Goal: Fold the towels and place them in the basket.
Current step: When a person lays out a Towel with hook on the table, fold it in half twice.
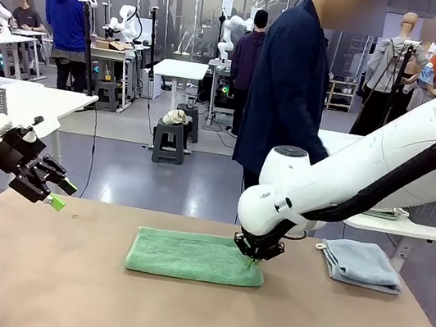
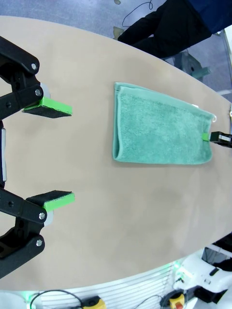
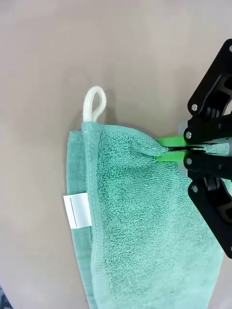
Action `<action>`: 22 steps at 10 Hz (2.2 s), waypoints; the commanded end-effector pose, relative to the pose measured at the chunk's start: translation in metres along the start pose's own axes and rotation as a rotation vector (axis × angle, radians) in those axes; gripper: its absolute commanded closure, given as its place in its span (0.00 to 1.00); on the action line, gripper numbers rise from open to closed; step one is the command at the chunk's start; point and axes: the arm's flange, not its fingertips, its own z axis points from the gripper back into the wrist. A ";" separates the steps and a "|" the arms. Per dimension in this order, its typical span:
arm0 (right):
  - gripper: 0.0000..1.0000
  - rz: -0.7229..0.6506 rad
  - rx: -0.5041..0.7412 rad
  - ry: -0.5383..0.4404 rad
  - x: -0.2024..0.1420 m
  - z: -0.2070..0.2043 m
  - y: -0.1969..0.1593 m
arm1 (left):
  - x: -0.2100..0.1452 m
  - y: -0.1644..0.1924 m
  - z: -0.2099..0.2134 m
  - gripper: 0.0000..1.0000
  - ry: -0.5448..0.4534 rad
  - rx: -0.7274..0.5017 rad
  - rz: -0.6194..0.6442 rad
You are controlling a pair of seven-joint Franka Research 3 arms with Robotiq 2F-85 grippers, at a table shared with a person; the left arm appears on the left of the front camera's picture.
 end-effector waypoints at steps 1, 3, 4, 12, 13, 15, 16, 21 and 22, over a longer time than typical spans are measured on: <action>1.00 0.009 -0.034 0.000 -0.008 0.012 -0.028 | 0.002 0.000 0.000 0.23 0.006 0.006 -0.002; 1.00 0.024 -0.046 -0.020 -0.014 0.035 -0.044 | 0.002 0.000 0.000 0.23 0.006 0.006 -0.002; 1.00 0.034 -0.054 -0.032 -0.018 0.049 -0.046 | 0.002 0.000 0.000 0.23 0.006 0.006 -0.002; 1.00 0.072 -0.190 -0.080 -0.011 0.111 0.101 | 0.002 0.000 0.000 0.23 0.006 0.006 -0.002; 1.00 0.037 -0.177 -0.049 -0.012 0.109 0.124 | 0.002 0.000 0.000 0.23 0.006 0.006 -0.002; 1.00 -0.012 -0.154 -0.004 -0.018 0.107 0.157 | 0.002 0.000 0.000 0.23 0.006 0.006 -0.002; 1.00 -0.024 -0.136 0.012 -0.019 0.103 0.170 | 0.002 0.000 0.000 0.23 0.006 0.006 -0.002; 1.00 -0.155 -0.068 0.021 -0.025 0.064 0.212 | 0.002 0.000 0.000 0.23 0.006 0.006 -0.002; 1.00 -0.170 -0.063 0.010 -0.027 0.059 0.218 | 0.002 0.000 0.000 0.23 0.006 0.006 -0.002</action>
